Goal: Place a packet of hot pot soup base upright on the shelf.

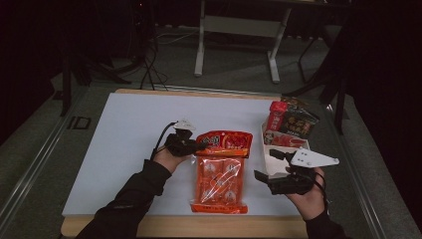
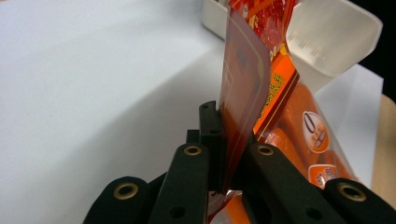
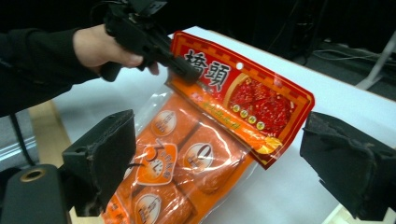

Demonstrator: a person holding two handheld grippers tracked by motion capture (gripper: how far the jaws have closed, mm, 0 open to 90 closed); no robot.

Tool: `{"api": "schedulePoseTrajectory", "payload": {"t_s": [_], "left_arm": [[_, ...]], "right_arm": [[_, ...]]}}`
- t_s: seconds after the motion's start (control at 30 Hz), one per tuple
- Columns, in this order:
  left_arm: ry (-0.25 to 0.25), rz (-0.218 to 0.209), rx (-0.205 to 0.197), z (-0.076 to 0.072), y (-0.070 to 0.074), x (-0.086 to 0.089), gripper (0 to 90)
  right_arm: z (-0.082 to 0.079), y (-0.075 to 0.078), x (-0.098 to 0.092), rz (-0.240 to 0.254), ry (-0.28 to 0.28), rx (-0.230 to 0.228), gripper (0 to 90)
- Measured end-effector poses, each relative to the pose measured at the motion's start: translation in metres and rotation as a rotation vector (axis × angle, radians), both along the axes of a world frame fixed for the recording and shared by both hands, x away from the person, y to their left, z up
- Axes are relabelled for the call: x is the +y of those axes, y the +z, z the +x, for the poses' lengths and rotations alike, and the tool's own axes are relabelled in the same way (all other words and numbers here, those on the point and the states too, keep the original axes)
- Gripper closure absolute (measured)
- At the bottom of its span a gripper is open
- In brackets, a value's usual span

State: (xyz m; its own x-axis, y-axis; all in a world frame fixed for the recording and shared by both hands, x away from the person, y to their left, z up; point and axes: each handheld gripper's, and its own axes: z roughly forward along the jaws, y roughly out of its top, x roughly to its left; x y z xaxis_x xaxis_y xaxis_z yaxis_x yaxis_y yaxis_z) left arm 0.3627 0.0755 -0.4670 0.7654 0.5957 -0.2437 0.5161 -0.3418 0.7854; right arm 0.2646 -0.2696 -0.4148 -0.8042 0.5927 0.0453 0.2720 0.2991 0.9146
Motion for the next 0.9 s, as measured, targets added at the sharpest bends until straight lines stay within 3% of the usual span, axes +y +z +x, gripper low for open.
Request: {"api": "schedulePoseTrajectory", "payload": {"t_s": [0.23,0.47,0.77,0.9], "left_arm": [[-0.026,-0.016,-0.036,-0.01,0.011,0.0,89.3],[-0.058,-0.07,-0.051,-0.019,0.019,0.002,89.4],[-0.107,-0.103,-0.094,-0.036,0.034,0.0,89.5],[-0.124,-0.116,-0.11,-0.043,0.04,-0.003,89.5]], "right_arm": [[0.002,0.003,0.002,-0.014,-0.012,0.005,12.6],[0.005,0.007,0.001,-0.007,-0.051,-0.021,14.4],[0.015,0.004,0.001,-0.007,-0.082,-0.013,12.2],[0.018,0.001,0.001,0.009,-0.073,0.013,10.6]]}}
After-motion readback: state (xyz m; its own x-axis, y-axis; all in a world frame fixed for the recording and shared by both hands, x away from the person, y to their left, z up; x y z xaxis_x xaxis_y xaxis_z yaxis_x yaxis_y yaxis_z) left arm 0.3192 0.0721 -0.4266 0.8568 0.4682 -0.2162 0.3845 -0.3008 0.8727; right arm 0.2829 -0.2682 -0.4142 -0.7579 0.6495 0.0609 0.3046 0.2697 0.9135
